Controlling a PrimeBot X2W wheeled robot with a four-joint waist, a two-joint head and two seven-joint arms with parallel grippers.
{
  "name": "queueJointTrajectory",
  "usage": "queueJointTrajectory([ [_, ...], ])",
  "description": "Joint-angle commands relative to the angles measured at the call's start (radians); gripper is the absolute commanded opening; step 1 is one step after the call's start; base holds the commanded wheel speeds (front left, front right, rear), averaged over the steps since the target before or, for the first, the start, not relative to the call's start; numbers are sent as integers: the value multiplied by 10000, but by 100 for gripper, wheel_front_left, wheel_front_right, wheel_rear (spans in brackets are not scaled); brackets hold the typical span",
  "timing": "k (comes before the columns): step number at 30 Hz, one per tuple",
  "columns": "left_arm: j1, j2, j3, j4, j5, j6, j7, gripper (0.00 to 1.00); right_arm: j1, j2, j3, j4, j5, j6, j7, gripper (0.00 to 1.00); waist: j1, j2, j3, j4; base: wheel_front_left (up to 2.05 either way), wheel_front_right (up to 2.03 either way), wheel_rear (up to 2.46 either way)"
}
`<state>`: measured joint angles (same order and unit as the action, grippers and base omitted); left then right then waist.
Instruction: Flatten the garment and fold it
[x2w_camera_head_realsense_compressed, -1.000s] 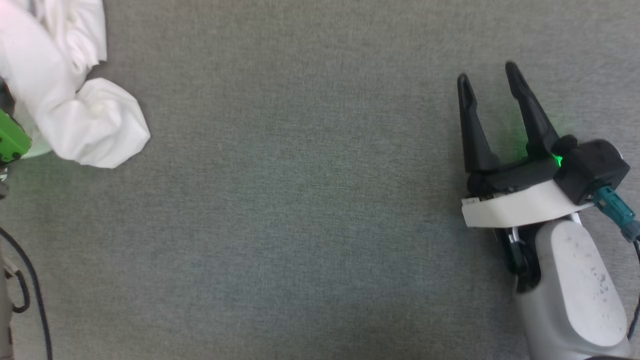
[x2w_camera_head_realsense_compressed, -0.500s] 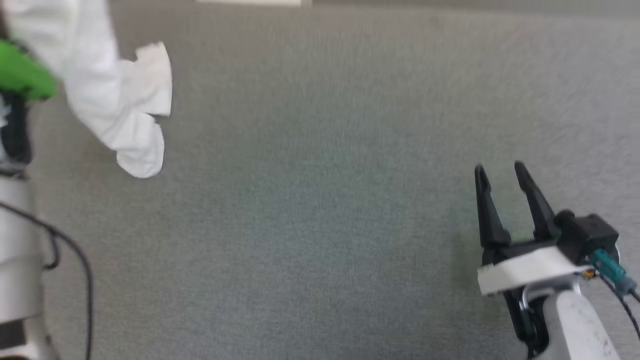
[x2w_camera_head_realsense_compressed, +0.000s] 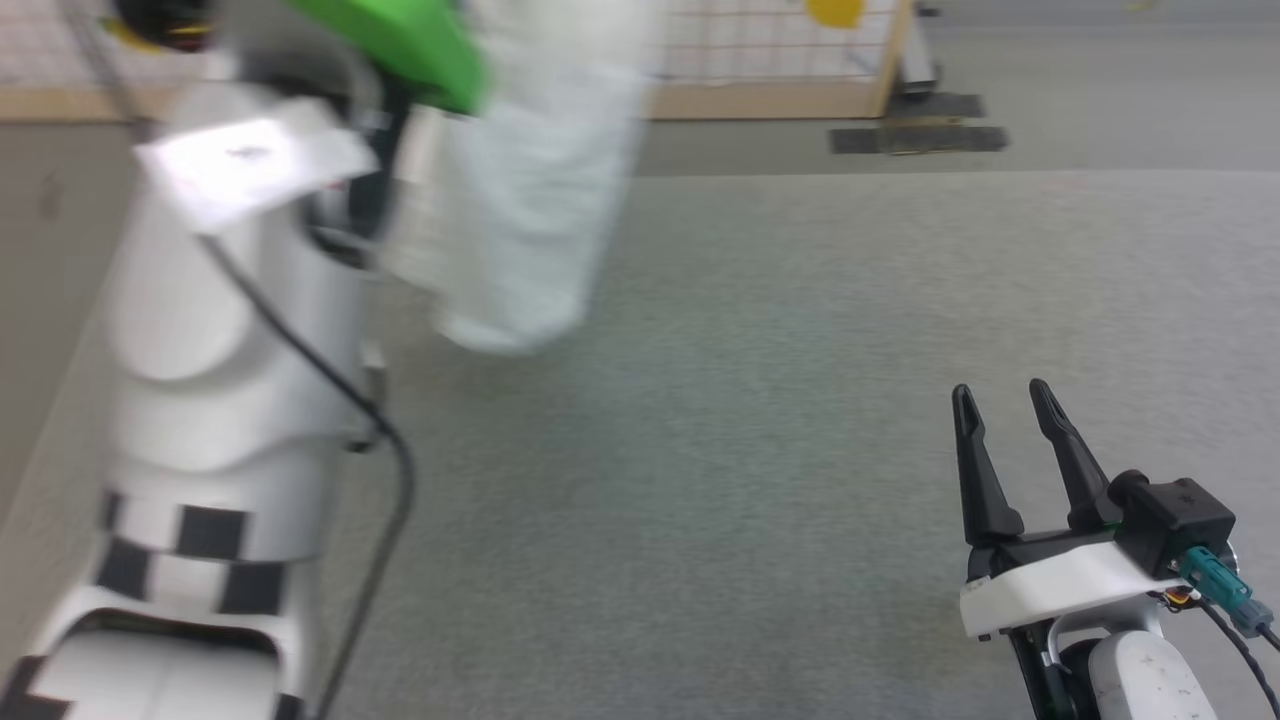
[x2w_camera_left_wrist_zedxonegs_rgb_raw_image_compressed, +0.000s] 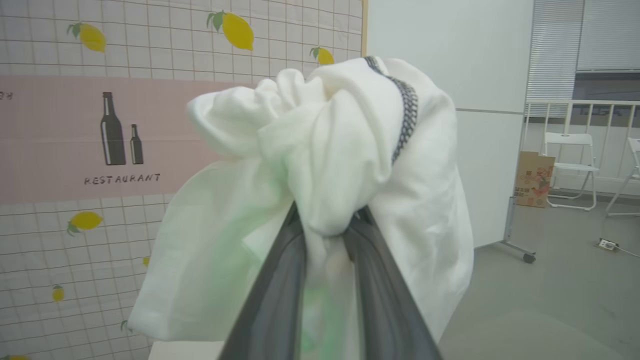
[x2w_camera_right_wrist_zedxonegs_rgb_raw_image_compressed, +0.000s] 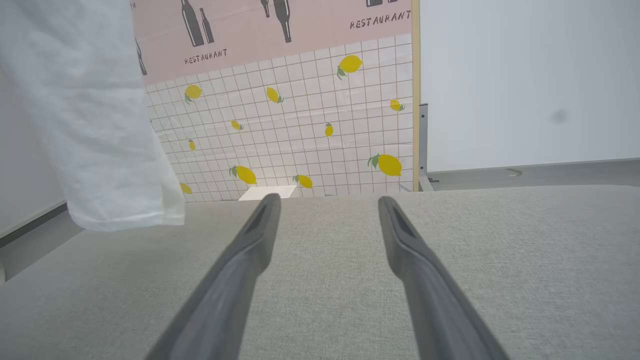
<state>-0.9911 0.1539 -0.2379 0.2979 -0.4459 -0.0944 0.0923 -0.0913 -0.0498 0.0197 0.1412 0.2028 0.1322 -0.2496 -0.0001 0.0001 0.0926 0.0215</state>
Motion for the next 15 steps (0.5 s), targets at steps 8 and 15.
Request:
queueJointTrajectory([
  [8,579,-871,-1636,461,-654,-240,227,0,100,-4,38,-206,110,-15,70,100,1,-1,-17,-1590,0,0,0],
  [15,2409,-993,-3248,2160,-1057,-218,1508,0,-11,-4,138,-235,213,-15,60,100,1,-1,271,-2171,0,0,0],
])
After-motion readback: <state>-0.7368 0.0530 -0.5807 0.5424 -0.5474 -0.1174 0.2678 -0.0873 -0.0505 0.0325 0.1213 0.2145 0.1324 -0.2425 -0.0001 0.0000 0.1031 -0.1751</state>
